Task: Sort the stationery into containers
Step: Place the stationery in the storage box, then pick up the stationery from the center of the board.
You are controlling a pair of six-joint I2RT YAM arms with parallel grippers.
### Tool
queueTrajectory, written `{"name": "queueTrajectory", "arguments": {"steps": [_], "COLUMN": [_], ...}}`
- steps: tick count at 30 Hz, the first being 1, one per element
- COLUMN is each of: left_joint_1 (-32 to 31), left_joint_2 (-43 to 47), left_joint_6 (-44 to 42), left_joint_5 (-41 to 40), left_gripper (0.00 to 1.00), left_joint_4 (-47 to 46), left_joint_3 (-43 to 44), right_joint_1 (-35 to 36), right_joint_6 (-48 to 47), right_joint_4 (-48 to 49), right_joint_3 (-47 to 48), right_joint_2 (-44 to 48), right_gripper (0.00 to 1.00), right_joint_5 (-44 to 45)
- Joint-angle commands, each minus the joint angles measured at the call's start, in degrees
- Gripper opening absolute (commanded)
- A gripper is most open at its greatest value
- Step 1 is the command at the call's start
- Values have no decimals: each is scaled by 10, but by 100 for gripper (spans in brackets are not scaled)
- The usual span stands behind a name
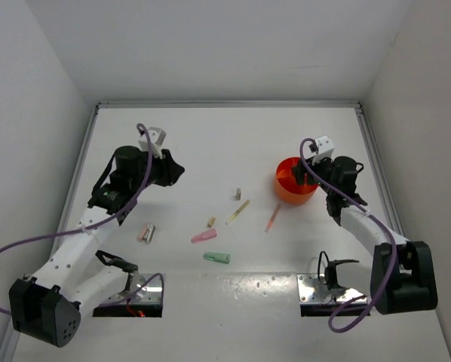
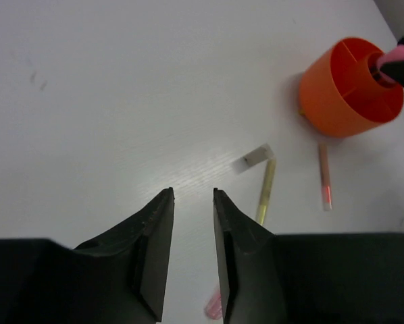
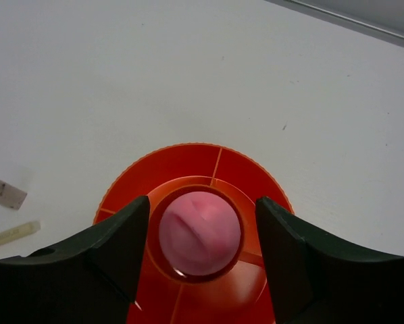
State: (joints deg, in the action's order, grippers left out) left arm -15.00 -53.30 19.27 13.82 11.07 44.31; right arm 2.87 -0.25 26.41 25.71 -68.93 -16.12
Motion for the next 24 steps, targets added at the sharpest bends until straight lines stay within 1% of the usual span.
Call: {"name": "queueTrajectory", "arguments": {"steps": [1, 2, 3, 5, 6, 7, 8, 9, 10, 11, 12, 13, 14, 15, 16, 17, 18, 19, 20, 21, 22, 24], "left_joint_1": [-48, -60, -84, -100, -106, -106, -106, -106, -106, -112, -112, -112, -112, -112, -107, -107, -107, -107, -107, -101, -101, -90], "left_joint_2": [-45, -58, -70, -92, -92, -92, -92, -85, -85, -80, -80, -74, -73, -67, -56, -48, -39, -30, -12, -3, 6, 28], "left_joint_6": [-26, -31, -36, -42, -42, -42, -42, -28, 14, 35, 52, 75, 87, 97, 109, 124, 132, 142, 150, 156, 156, 162], "left_joint_5": [46, 34, 25, -4, -12, -20, -32, -86, -139, -197, -295, -336, -373, -429, -450, -462, -482, -491, -496, -503, -508, -521], "left_gripper": [33, 30, 27, 26, 19, 14, 7, 0, 0, 0, 0, 0, 12, 31, 70, 80, 87, 96, 96, 98, 98, 98], "left_joint_4": [-1, 9, 18, 35, 35, 41, 41, 48, 71, 86, 101, 126, 137, 145, 152, 159, 159, 164, 164, 170, 170, 176], "left_joint_3": [38, 53, 60, 71, 71, 71, 71, 71, 71, 71, 76, 76, 76, 76, 76, 76, 76, 76, 76, 71, 65, 60], "right_joint_1": [-5, -5, -5, -5, -5, -5, 4, 10, 10, 10, 23, 31, 41, 65, 78, 93, 128, 148, 166, 200, 216, 249], "right_joint_6": [-29, -36, -41, -49, -55, -55, -69, -79, -85, -71, -76, -86, -101, -101, -109, -109, -98, -86, -67, -45, -36, -9], "right_joint_4": [-18, -28, -60, -126, -150, -186, -203, -224, -277, -306, -353, -472, -534, -586, -667, -688, -697, -697, -668, -661, -661, -668], "right_joint_3": [8, 18, 40, 83, 115, 128, 140, 169, 188, 211, 280, 323, 406, 443, 474, 497, 520, 521, 521, 521, 521, 529], "right_joint_2": [48, 62, 81, 81, 81, 81, 81, 81, 71, 42, 15, -58, -99, -137, -172, -198, -226, -232, -232, -241, -262, -288], "right_gripper": [64, 67, 71, 72, 72, 72, 72, 51, 30, 10, 0, 0, 0, 0, 12, 20, 29, 48, 53, 58, 63, 63], "right_joint_5": [-56, -65, -84, -108, -136, -149, -173, -190, -214, -247, -265, -284, -290, -291, -297, -284, -268, -221, -191, -168, -138, -118]}}
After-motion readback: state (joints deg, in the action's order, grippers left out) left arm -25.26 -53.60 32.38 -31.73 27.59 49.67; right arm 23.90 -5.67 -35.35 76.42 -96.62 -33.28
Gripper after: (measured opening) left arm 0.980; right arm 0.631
